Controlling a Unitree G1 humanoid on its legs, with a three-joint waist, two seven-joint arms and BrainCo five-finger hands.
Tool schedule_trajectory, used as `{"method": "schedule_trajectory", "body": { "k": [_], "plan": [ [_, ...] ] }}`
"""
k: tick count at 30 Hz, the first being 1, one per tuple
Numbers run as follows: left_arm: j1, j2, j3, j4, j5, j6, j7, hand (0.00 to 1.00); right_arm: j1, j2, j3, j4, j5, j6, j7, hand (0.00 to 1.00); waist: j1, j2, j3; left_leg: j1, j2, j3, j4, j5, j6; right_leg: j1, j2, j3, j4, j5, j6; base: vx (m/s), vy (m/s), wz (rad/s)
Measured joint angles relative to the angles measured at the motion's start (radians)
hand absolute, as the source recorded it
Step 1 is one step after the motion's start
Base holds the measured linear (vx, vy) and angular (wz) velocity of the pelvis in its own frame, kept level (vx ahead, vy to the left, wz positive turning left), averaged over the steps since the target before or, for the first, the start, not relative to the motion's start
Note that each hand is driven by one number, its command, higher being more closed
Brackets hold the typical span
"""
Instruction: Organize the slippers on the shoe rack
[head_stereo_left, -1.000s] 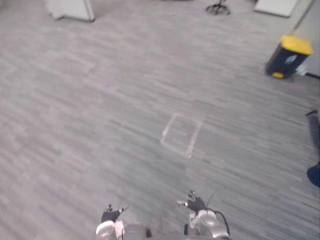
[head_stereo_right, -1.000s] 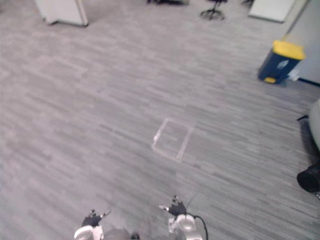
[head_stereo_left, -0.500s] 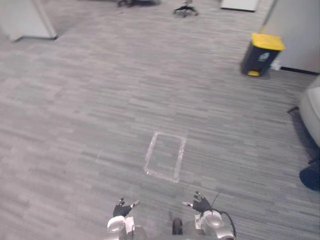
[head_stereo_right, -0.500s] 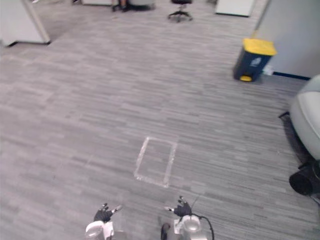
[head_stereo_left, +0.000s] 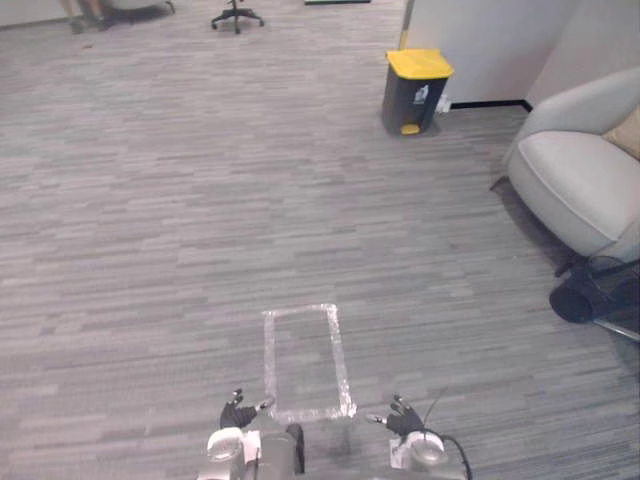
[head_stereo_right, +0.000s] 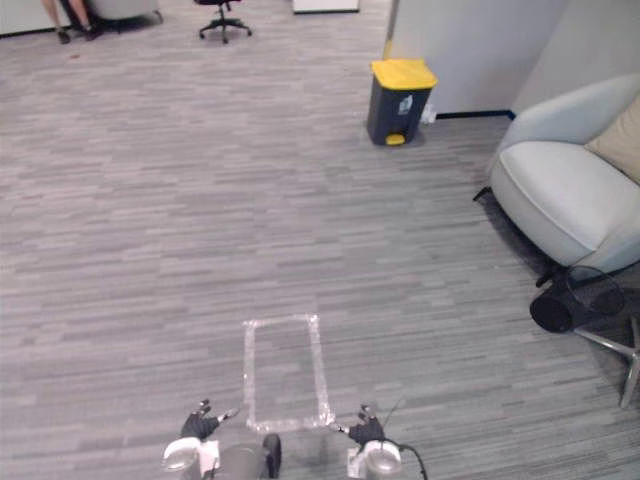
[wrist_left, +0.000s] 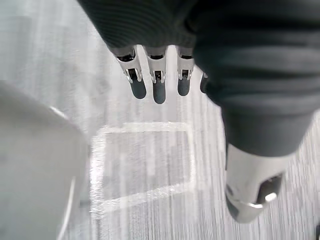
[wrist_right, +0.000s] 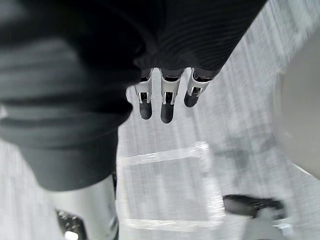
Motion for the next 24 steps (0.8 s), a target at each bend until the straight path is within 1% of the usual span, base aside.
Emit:
{"method": "schedule_trajectory", "body": {
  "k": [1,2,4,5,6,7,8,9,10,11,12,13,14,15,16,17,18,19,20,21,22,23,24],
  "plan": [
    [0.002,-0.003,-0.007,0.004,0.000,0.004,0.000,0.00,0.002,0.000,0.000,-0.008,0.000,-0.001,0.000,0.00,-0.010,0.009,0.002,0.060,0.009,0.010,-0.055,-0.001,0.002,-0.037,0.005,-0.081,-0.021,-0.032,-0.023,0.26,0.110,-0.39],
    [0.001,-0.004,-0.010,0.004,0.000,0.004,0.000,0.00,0.001,0.000,0.000,-0.008,0.000,-0.001,0.000,0.00,-0.011,0.007,0.003,0.071,0.012,0.011,-0.068,-0.002,0.003,-0.047,0.007,-0.102,-0.039,-0.037,-0.023,0.29,0.050,-0.15],
    [-0.012,-0.008,-0.025,0.018,0.001,0.005,-0.002,0.00,-0.002,0.000,-0.010,-0.010,0.000,-0.005,0.000,0.00,-0.013,0.000,0.003,0.115,0.036,0.012,-0.102,-0.017,-0.011,-0.100,0.022,-0.221,-0.236,-0.032,-0.026,0.27,-0.013,-0.02],
    [-0.017,-0.007,-0.029,0.018,0.001,0.005,-0.002,0.00,-0.003,0.000,-0.012,-0.010,0.001,-0.005,0.000,0.00,-0.013,0.000,0.003,0.121,0.038,0.012,-0.106,-0.018,-0.013,-0.105,0.024,-0.232,-0.269,-0.025,-0.028,0.28,-0.051,0.00],
    [-0.016,-0.009,-0.032,0.019,0.002,0.005,-0.004,0.00,-0.004,0.000,-0.014,-0.011,0.003,-0.011,0.000,0.00,-0.017,0.000,0.003,0.141,0.044,0.010,-0.117,-0.029,-0.028,-0.111,0.037,-0.251,-0.381,0.013,-0.033,0.32,-0.081,0.05],
    [-0.006,-0.009,-0.031,0.019,0.003,0.005,-0.004,0.00,-0.002,0.000,-0.014,-0.010,0.003,-0.013,0.000,0.00,-0.020,-0.006,0.000,0.157,0.045,0.004,-0.113,-0.051,-0.046,-0.098,0.055,-0.235,-0.487,0.083,-0.054,0.32,-0.102,0.09],
    [-0.005,-0.009,-0.030,0.019,0.004,0.005,-0.005,0.00,0.000,0.000,-0.015,-0.011,0.003,-0.013,0.000,0.00,-0.021,-0.010,-0.002,0.158,0.044,-0.001,-0.110,-0.060,-0.052,-0.096,0.056,-0.229,-0.504,0.122,-0.066,0.35,-0.158,0.29],
    [-0.005,-0.021,-0.028,0.020,0.016,0.007,-0.007,0.00,-0.004,-0.002,-0.032,-0.014,0.003,-0.013,0.000,0.00,-0.028,-0.003,-0.002,0.177,0.062,-0.023,-0.077,-0.074,-0.065,-0.066,0.063,-0.244,-0.492,0.134,-0.079,0.34,-0.191,0.43],
    [-0.007,-0.032,-0.022,0.003,0.024,0.004,-0.012,0.00,-0.001,0.002,-0.048,-0.012,0.003,-0.012,-0.001,0.00,-0.027,0.001,0.000,0.120,0.078,-0.043,0.080,-0.075,-0.067,-0.039,0.068,-0.255,-0.499,0.102,-0.085,0.33,-0.216,0.43],
    [-0.006,-0.038,-0.015,-0.005,0.025,0.004,-0.012,0.00,0.002,-0.002,-0.046,-0.014,0.003,-0.012,-0.002,0.00,-0.028,0.003,0.001,0.085,0.087,-0.046,0.162,-0.075,-0.070,-0.030,0.069,-0.259,-0.500,0.092,-0.084,0.31,-0.226,0.22],
    [-0.006,-0.051,0.009,-0.018,0.026,0.002,-0.016,0.00,0.004,-0.008,-0.040,-0.018,0.003,-0.012,-0.001,0.00,-0.024,0.015,0.002,0.018,0.105,-0.053,0.320,-0.059,-0.098,-0.010,0.078,-0.259,-0.501,0.074,-0.090,0.35,-0.202,-0.10],
    [-0.004,-0.062,0.037,-0.034,0.023,0.001,-0.022,0.00,0.005,-0.015,-0.036,-0.025,0.005,-0.008,-0.003,0.00,-0.019,0.032,0.009,-0.075,0.149,-0.074,0.536,-0.001,-0.151,0.027,0.103,-0.251,-0.503,0.049,-0.108,0.44,-0.163,-0.48],
    [0.000,-0.070,0.049,-0.045,0.021,0.000,-0.023,0.00,0.009,-0.013,-0.034,-0.025,0.005,-0.005,-0.005,0.00,-0.012,0.041,0.008,-0.107,0.183,-0.063,0.630,-0.013,-0.147,0.063,0.122,-0.228,-0.504,0.030,-0.119,0.38,-0.077,-0.60],
    [0.001,-0.071,0.051,-0.046,0.021,0.000,-0.023,0.00,0.010,-0.011,-0.034,-0.025,0.005,-0.003,-0.005,0.00,-0.011,0.040,0.008,-0.110,0.191,-0.058,0.635,-0.021,-0.142,0.076,0.128,-0.215,-0.508,0.026,-0.120,0.43,-0.027,-0.99],
    [0.002,-0.071,0.052,-0.049,0.021,0.000,-0.023,0.00,0.013,-0.009,-0.034,-0.024,0.007,0.000,-0.009,0.00,-0.010,0.036,0.008,-0.120,0.206,-0.044,0.592,-0.054,-0.125,0.119,0.133,-0.168,-0.538,0.021,-0.121,0.28,-0.010,-0.76],
    [0.003,-0.071,0.052,-0.049,0.021,0.000,-0.023,0.00,0.015,-0.008,-0.035,-0.024,0.008,0.001,-0.010,0.00,-0.010,0.034,0.007,-0.126,0.207,-0.041,0.573,-0.058,-0.125,0.125,0.132,-0.158,-0.544,0.021,-0.121,0.34,0.025,-0.95],
    [0.002,-0.071,0.050,-0.049,0.021,0.000,-0.023,0.00,0.015,-0.008,-0.036,-0.025,0.011,0.001,-0.013,0.00,-0.010,0.029,0.006,-0.137,0.205,-0.037,0.505,-0.077,-0.125,0.139,0.129,-0.127,-0.563,0.023,-0.117,0.34,0.125,-0.97],
    [0.000,-0.076,0.049,-0.050,0.021,-0.001,-0.022,0.00,0.012,-0.006,-0.042,-0.027,0.021,0.001,-0.015,0.00,-0.009,0.024,0.005,-0.147,0.190,-0.063,0.322,-0.082,-0.131,0.147,0.122,-0.073,-0.583,0.028,-0.106,0.34,0.125,-0.96],
    [-0.001,-0.076,0.049,-0.050,0.021,-0.001,-0.022,0.00,0.011,-0.005,-0.044,-0.027,0.022,0.001,-0.015,0.00,-0.009,0.022,0.005,-0.147,0.184,-0.077,0.290,-0.081,-0.133,0.148,0.119,-0.064,-0.585,0.027,-0.104,0.34,0.202,-0.99],
    [-0.005,-0.077,0.048,-0.050,0.021,-0.001,-0.022,0.00,0.011,-0.002,-0.045,-0.026,0.023,0.001,-0.015,0.00,-0.007,0.016,0.006,-0.148,0.153,-0.143,0.181,-0.074,-0.129,0.148,0.107,-0.030,-0.587,0.022,-0.089,0.31,0.287,-0.90],
    [-0.008,-0.079,0.041,-0.047,0.021,0.000,-0.022,0.00,0.015,0.002,-0.048,-0.026,0.022,0.001,-0.018,0.00,-0.006,0.011,0.001,-0.150,0.095,-0.290,0.040,-0.023,-0.123,0.146,0.087,0.017,-0.587,0.016,-0.062,0.36,0.352,-0.89],
    [-0.007,-0.080,0.039,-0.046,0.021,-0.001,-0.022,0.00,0.020,0.002,-0.048,-0.026,0.022,0.001,-0.018,0.00,-0.006,0.012,0.000,-0.144,0.089,-0.310,0.019,-0.007,-0.123,0.146,0.085,0.024,-0.587,0.015,-0.060,0.30,0.315,-0.91],
    [-0.008,-0.087,0.031,-0.040,0.021,-0.002,-0.022,0.00,0.020,0.001,-0.049,-0.014,0.021,0.000,-0.018,0.00,-0.003,0.017,-0.007,-0.136,0.073,-0.332,0.002,0.069,-0.161,0.147,0.081,0.059,-0.585,0.007,-0.032,0.34,0.386,-0.85]
  ]
}}
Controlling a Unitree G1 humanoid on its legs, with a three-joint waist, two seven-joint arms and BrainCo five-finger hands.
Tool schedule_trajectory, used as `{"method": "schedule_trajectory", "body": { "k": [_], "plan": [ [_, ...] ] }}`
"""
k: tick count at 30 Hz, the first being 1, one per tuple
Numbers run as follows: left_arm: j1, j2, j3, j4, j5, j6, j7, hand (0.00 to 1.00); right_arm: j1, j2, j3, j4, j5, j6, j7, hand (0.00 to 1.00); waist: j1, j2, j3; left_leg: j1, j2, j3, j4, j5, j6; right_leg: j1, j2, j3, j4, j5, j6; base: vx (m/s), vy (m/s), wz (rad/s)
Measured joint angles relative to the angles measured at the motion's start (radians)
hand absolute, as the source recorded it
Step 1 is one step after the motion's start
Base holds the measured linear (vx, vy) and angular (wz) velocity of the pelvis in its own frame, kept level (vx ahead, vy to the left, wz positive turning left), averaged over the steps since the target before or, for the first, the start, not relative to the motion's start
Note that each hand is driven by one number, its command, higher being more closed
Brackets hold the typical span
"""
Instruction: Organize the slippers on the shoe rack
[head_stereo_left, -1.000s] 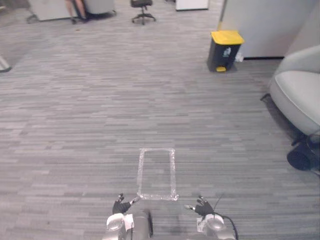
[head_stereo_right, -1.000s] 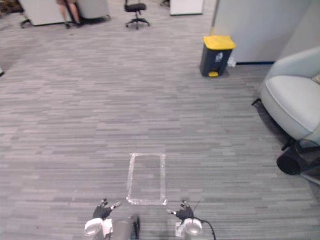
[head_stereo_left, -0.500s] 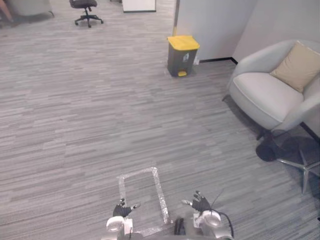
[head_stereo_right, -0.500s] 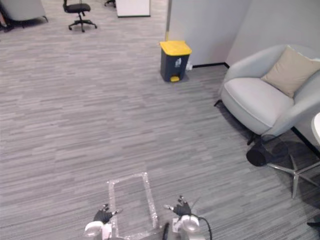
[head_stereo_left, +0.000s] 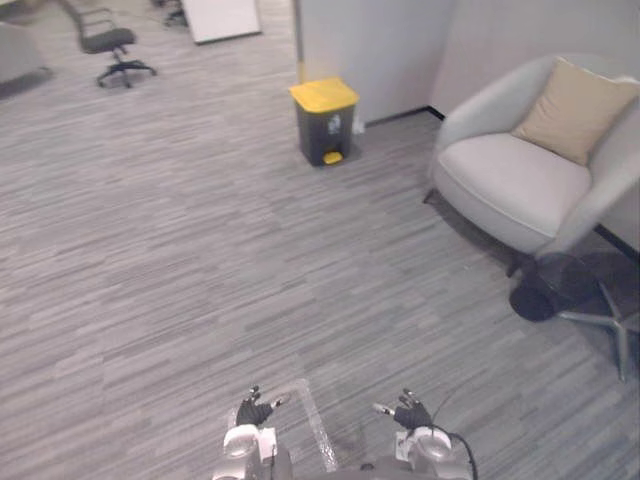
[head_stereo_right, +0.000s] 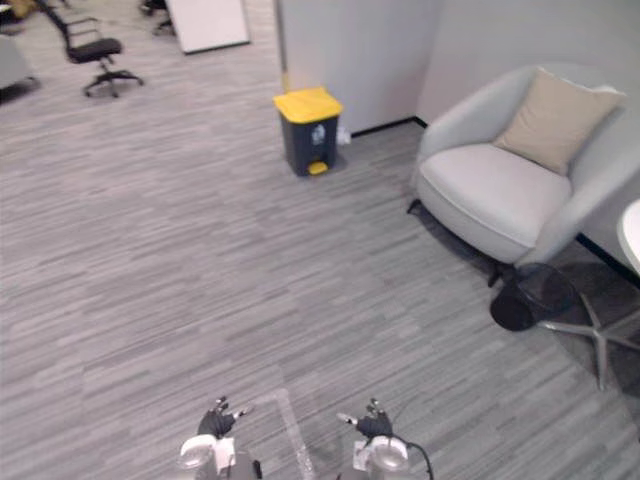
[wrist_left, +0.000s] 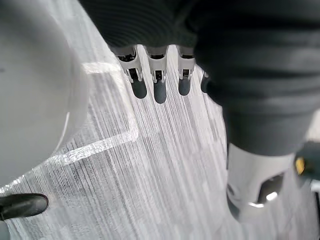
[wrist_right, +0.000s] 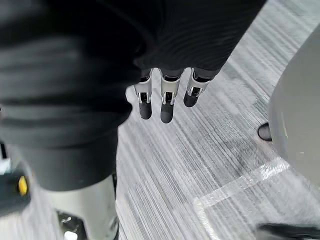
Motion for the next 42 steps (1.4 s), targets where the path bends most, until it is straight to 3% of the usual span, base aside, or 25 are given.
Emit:
{"method": "schedule_trajectory", "body": {
  "k": [1,6,7,8,10,13,14,16,20,22,24,27,29,30,31,32,39,42],
  "plan": [
    [-0.001,0.022,-0.002,0.006,-0.001,0.001,0.002,0.00,0.002,0.019,0.002,0.006,-0.003,0.005,0.006,0.00,0.000,-0.041,-0.013,0.022,-0.024,0.078,0.008,-0.016,0.029,-0.002,-0.040,0.040,0.003,0.012,0.034,0.28,0.322,-0.85],
    [0.000,0.037,0.000,0.019,-0.001,0.001,0.001,0.00,0.010,0.027,0.009,0.004,-0.021,0.010,0.019,0.00,0.019,-0.046,-0.013,0.115,-0.018,0.256,0.011,-0.057,0.091,-0.065,-0.064,0.058,0.133,0.071,0.060,0.14,0.284,-1.04],
    [0.000,0.039,0.002,0.022,-0.001,0.002,0.001,0.00,0.009,0.026,0.010,0.003,-0.022,0.009,0.021,0.00,0.019,-0.048,-0.015,0.150,-0.013,0.326,-0.013,-0.061,0.098,-0.109,-0.094,-0.062,0.199,0.070,0.058,0.04,0.173,-0.99],
    [0.000,0.039,0.002,0.022,-0.001,0.002,0.001,0.00,0.009,0.026,0.010,0.003,-0.022,0.009,0.021,0.00,0.019,-0.048,-0.015,0.152,-0.013,0.329,-0.014,-0.061,0.098,-0.110,-0.096,-0.069,0.200,0.070,0.057,0.02,0.117,-0.95],
    [0.001,0.041,0.004,0.037,-0.001,0.001,0.001,0.00,0.007,0.026,0.015,0.009,-0.023,0.009,0.023,0.00,0.019,-0.046,-0.016,0.189,-0.001,0.394,-0.053,-0.061,0.098,-0.110,-0.119,-0.264,0.168,0.074,0.034,0.01,0.033,-0.72],
    [-0.001,0.044,-0.002,0.051,-0.001,0.001,0.000,0.00,-0.005,0.009,0.041,0.041,-0.023,0.008,0.024,0.00,0.020,-0.041,-0.025,0.192,-0.001,0.404,-0.078,-0.059,0.095,-0.106,-0.109,-0.377,0.058,0.077,0.010,0.00,-0.066,-0.89],
    [-0.004,0.048,-0.006,0.061,0.000,0.002,-0.001,0.00,-0.013,-0.007,0.048,0.046,-0.023,0.008,0.026,0.00,0.018,-0.028,-0.028,0.191,-0.001,0.400,-0.088,-0.056,0.089,-0.092,-0.096,-0.383,0.014,0.082,0.004,-0.02,-0.128,-0.67],
    [-0.004,0.045,-0.054,0.081,0.001,0.003,-0.003,0.00,-0.020,-0.046,0.044,0.056,-0.023,0.001,0.026,0.00,-0.003,0.010,-0.029,0.189,0.014,0.350,-0.079,-0.038,0.076,-0.060,-0.060,-0.360,-0.065,0.128,-0.005,-0.03,-0.111,-0.32],
    [-0.005,0.047,-0.039,0.074,0.000,0.002,-0.005,0.00,-0.021,-0.075,0.023,0.089,-0.021,0.000,0.026,0.00,0.008,0.011,-0.029,0.167,0.037,0.350,0.038,-0.038,0.072,-0.038,-0.044,-0.322,-0.092,0.132,-0.011,-0.05,-0.059,-0.28],
    [-0.003,0.040,0.026,0.056,0.000,0.002,-0.005,0.00,-0.017,-0.076,0.009,0.084,-0.021,-0.001,0.025,0.00,0.023,0.003,-0.018,0.112,0.057,0.335,0.215,-0.037,0.073,-0.049,-0.025,-0.229,-0.078,0.121,-0.019,-0.06,-0.012,-1.00],
    [-0.001,0.039,0.047,0.052,0.001,0.001,-0.005,0.00,-0.016,-0.078,0.008,0.083,-0.021,0.000,0.023,0.00,0.030,0.002,-0.018,0.091,0.051,0.284,0.250,-0.063,0.092,-0.062,-0.015,-0.173,-0.070,0.121,-0.019,-0.01,0.060,-1.08],
    [0.003,0.037,0.057,0.035,0.000,0.002,-0.002,0.00,-0.008,-0.078,0.008,0.064,-0.021,0.002,0.016,0.00,0.031,0.004,-0.018,0.097,0.019,0.161,0.127,-0.130,0.074,-0.096,0.021,-0.065,-0.068,0.121,-0.020,-0.02,0.112,-1.15],
    [0.010,0.027,0.057,0.035,0.000,0.005,0.000,0.00,0.008,-0.085,0.005,0.039,-0.021,0.000,0.011,0.00,0.036,0.036,-0.032,0.108,0.010,0.095,0.011,-0.134,0.066,-0.129,0.063,-0.004,-0.055,0.138,-0.001,0.02,0.167,-1.11],
    [0.009,0.032,0.057,0.039,0.000,0.009,0.002,0.00,0.006,-0.082,0.004,0.039,-0.021,0.000,0.007,0.00,0.032,0.027,-0.030,0.114,0.008,0.115,0.008,-0.135,0.067,-0.142,0.059,-0.003,-0.018,0.130,0.006,0.11,0.143,-0.93],
    [0.010,0.042,0.058,0.035,-0.001,0.009,0.001,0.00,0.002,-0.077,0.004,0.042,-0.021,0.000,0.005,0.00,0.032,0.001,-0.023,0.142,-0.003,0.162,-0.007,-0.134,0.071,-0.138,0.046,0.001,0.039,0.109,0.014,0.12,0.112,-0.70],
    [0.006,0.043,0.060,0.033,-0.001,0.005,0.001,0.00,0.015,-0.076,0.003,0.044,-0.021,0.006,0.006,0.00,0.043,-0.004,-0.023,0.165,-0.008,0.199,-0.014,-0.123,0.073,-0.138,0.035,0.008,0.050,0.091,0.005,0.14,0.129,-0.75],
    [0.008,0.017,0.053,0.058,0.000,0.007,-0.001,0.00,0.031,-0.080,-0.041,0.045,-0.018,0.001,0.010,0.00,0.024,0.024,-0.062,0.225,-0.039,0.180,-0.072,-0.104,0.074,-0.101,0.009,-0.035,0.009,0.086,0.009,0.17,0.064,-0.03],
    [0.011,0.018,0.045,0.059,0.000,0.007,-0.001,0.00,0.040,-0.077,-0.068,0.050,-0.018,0.001,0.010,0.00,0.025,0.021,-0.066,0.242,-0.058,0.152,-0.078,-0.071,0.074,-0.060,-0.013,-0.055,-0.023,0.086,0.009,0.10,-0.001,0.21]
  ]
}}
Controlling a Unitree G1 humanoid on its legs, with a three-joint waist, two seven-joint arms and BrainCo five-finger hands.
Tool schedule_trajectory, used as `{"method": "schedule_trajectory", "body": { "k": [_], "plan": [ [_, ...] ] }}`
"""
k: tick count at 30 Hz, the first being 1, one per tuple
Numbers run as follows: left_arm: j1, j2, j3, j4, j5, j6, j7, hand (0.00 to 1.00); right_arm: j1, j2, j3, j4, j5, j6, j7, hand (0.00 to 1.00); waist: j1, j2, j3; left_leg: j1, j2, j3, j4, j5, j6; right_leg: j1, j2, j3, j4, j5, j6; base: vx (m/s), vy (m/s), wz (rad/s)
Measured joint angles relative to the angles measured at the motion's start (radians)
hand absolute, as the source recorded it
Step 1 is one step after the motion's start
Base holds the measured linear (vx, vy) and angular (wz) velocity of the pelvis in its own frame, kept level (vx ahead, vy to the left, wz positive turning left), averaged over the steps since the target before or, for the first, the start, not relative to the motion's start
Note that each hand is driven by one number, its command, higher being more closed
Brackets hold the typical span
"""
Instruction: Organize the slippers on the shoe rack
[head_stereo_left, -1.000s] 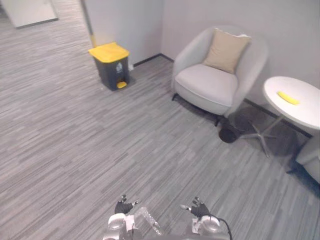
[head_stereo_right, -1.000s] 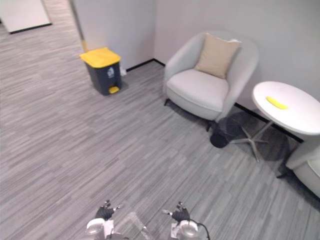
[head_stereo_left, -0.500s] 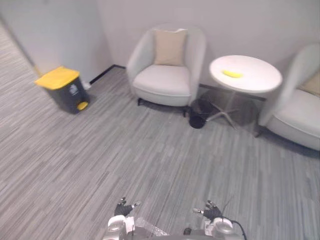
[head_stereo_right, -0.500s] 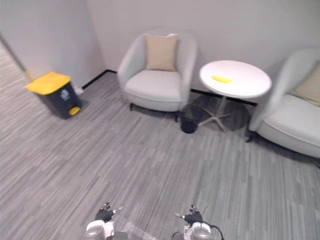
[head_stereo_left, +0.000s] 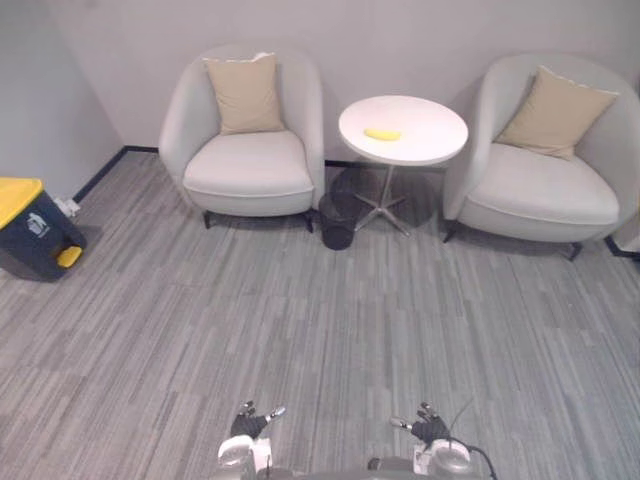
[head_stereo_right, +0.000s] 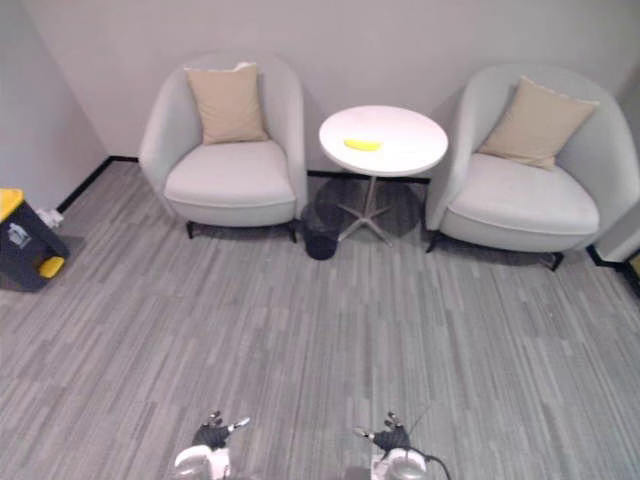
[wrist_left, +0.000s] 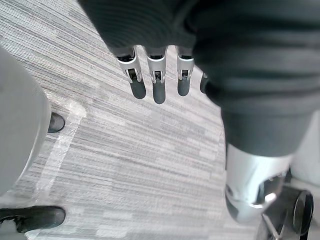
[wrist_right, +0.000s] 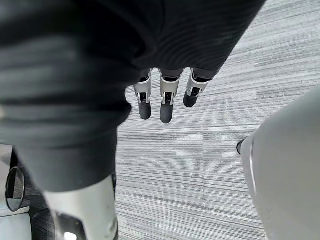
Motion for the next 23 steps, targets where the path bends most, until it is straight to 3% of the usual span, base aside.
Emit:
{"method": "schedule_trajectory", "body": {
  "k": [13,23],
  "plan": [
    [-0.001,0.018,-0.029,0.022,0.001,-0.001,0.000,0.00,0.009,-0.001,-0.014,0.045,0.000,0.001,-0.001,0.00,0.004,-0.024,-0.017,0.005,-0.009,-0.056,-0.014,0.024,0.010,0.056,-0.011,-0.034,-0.086,0.033,0.005,-0.02,-0.009,0.07],
    [0.001,0.023,-0.046,0.017,0.001,-0.004,0.000,0.00,0.027,-0.005,-0.019,0.035,0.002,0.001,-0.004,0.00,0.003,-0.019,-0.008,0.013,0.008,-0.066,-0.100,0.039,0.011,0.039,-0.009,-0.044,-0.087,0.070,0.013,-0.12,-0.001,0.05]
  ]
}}
